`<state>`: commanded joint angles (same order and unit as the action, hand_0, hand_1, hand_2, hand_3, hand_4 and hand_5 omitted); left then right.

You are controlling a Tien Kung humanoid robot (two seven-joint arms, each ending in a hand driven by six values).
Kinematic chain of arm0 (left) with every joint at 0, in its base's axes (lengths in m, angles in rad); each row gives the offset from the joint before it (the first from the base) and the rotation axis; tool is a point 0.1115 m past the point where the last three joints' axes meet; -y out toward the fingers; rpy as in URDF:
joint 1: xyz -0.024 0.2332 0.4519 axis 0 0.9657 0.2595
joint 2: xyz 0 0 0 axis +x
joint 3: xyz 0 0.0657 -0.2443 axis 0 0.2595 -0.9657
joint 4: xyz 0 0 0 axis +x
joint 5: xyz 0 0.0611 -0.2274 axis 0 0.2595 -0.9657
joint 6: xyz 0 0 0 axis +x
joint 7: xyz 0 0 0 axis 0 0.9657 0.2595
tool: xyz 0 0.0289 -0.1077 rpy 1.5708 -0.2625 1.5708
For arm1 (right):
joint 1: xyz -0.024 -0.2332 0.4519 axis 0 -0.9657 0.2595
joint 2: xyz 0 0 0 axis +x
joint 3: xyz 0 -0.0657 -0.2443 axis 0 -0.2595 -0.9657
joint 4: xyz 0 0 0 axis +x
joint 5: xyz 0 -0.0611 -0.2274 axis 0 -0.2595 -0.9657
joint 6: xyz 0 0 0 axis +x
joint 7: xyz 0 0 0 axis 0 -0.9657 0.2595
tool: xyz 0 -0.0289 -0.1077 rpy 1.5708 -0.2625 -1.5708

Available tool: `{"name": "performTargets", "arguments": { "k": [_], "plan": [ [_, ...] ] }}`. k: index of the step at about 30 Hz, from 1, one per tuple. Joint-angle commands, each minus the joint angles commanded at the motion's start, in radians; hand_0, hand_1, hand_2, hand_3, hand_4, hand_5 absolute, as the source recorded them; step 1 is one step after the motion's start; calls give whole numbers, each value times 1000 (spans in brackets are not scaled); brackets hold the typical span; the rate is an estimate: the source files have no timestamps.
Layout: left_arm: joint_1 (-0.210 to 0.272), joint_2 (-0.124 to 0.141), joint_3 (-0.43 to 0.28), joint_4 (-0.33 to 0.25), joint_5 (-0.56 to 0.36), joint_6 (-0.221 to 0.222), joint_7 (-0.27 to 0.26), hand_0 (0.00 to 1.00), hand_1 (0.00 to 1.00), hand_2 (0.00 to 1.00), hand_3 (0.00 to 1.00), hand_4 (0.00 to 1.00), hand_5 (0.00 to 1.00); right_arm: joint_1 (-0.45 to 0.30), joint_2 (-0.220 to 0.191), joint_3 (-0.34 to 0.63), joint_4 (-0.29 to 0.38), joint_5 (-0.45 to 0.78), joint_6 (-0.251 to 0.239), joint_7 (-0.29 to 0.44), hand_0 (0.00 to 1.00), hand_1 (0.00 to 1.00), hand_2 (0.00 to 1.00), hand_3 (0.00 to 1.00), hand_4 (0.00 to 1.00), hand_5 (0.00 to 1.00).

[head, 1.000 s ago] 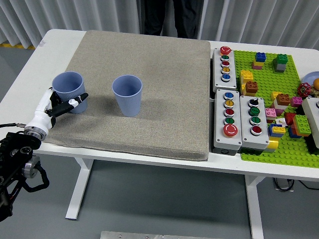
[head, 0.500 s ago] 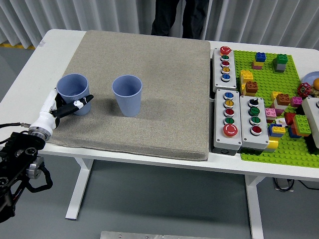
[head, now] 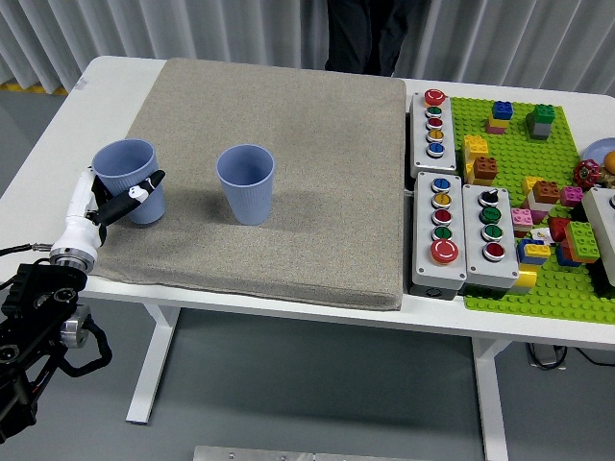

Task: Pick cup pour cup place

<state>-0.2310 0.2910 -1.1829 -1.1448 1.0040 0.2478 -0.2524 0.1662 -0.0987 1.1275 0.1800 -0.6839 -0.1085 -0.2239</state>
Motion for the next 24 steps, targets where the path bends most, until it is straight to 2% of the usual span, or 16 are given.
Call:
{"name": "performTargets", "arguments": {
  "k": [4,7,10,19,20,24],
  "plan": [
    [8,1,-39,-64,95,15,9,466,441,469,489,834,169,0,-1,1,0,-1,0,1,722,689,735,706,316,302],
    [4,13,-55,-104,173,16,27,466,441,469,489,834,169,0,-2,1,0,-1,0,1,722,689,735,706,316,302],
    [-15,37,-61,-144,269,14,39,474,446,473,487,850,187,2,-4,1,0,-2,1,1,722,689,735,706,317,303],
    [-89,81,-9,-136,361,17,53,484,447,478,492,861,205,-1,-6,-6,0,4,-1,1,722,690,736,705,317,303],
    [-94,83,-5,-135,368,18,54,492,462,494,503,826,154,-2,-6,-5,0,3,0,1,723,689,736,705,317,303],
    [-117,93,13,-125,405,18,60,492,462,494,503,826,154,-5,-6,-6,0,0,0,0,723,689,736,705,317,303]
  ]
}}
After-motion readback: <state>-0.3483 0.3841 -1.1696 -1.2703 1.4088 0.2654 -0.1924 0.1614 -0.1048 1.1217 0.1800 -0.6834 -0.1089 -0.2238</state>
